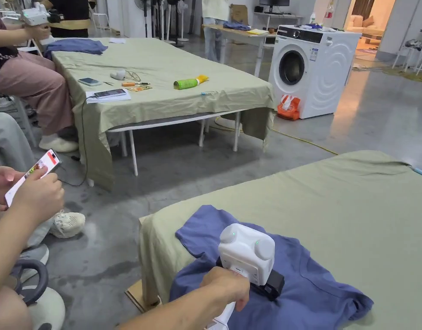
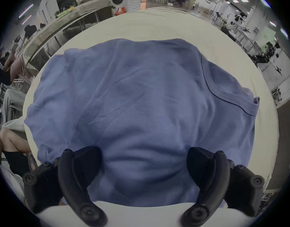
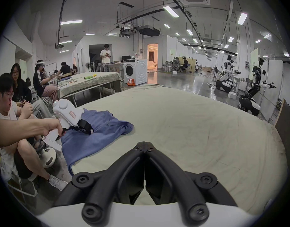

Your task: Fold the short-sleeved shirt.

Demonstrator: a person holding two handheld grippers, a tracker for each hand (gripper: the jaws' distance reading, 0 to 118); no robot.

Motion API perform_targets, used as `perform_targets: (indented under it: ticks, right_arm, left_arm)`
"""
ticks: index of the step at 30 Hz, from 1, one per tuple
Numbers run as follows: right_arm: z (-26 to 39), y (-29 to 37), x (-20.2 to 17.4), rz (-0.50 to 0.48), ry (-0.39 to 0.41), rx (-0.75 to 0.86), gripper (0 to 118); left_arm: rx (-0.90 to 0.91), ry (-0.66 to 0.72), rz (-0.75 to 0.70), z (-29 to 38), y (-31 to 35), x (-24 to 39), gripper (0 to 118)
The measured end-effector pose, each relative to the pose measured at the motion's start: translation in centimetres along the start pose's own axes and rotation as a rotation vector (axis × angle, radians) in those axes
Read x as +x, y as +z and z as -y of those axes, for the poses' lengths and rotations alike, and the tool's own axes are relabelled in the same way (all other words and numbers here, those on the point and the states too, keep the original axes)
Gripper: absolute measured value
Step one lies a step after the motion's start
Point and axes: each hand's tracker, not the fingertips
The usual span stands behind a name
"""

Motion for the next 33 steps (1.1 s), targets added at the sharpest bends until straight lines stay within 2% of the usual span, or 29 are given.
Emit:
perform_targets:
  ticks: [1,2,3,7,10,12,14,18,22,27,30,33]
  right_arm:
    - [0.1,0.1,0.1,0.001,-0.002,-0.001,3]
    - [0.1,0.2,0.2,0.004,-0.004,-0.003,3]
    - [0.1,0.2,0.4,0.008,-0.009,-0.002,3]
    - [0.1,0.9,1.1,0.007,-0.053,0.017,3]
    - [0.2,2.4,1.7,0.017,-0.067,0.033,3]
    - [0.5,3.4,2.5,0.025,-0.077,0.042,3]
    - [1.2,4.7,3.4,0.053,-0.093,0.053,3]
    - [2.1,7.6,5.3,0.087,-0.14,0.073,3]
    - [2.8,11.3,7.5,0.145,-0.191,0.12,3]
    - [4.1,16.8,11.5,0.248,-0.251,0.179,3]
    - [5.3,20.5,14.3,0.33,-0.292,0.212,3]
    - [6.8,24.1,17.2,0.425,-0.307,0.221,3]
  left_arm:
    - [0.005,-0.007,0.021,-0.2,0.6,-0.3,100]
    - [0.052,-0.011,0.051,-0.4,1.7,-0.3,68]
    - [0.073,-0.014,0.054,-0.5,2.6,-0.4,3]
    - [0.1,-0.016,0.09,-0.4,3.7,-1.5,2]
    - [0.19,0.067,0.148,0.7,6.2,-1.5,2]
    - [0.243,0.099,0.316,1.5,8.7,-1.3,3]
    - [0.295,0.1,0.405,2.2,11.3,0.2,2]
    - [0.395,-0.025,0.493,2.8,17.2,5.4,2]
    - [0.483,-0.143,0.688,3.1,23.1,12.9,2]
    - [0.549,-0.373,0.896,5.2,29.2,26.6,3]
    - [0.624,-0.605,0.974,8.6,31.2,36.2,2]
    - [0.547,-0.758,1.071,12.8,30.9,45.2,2]
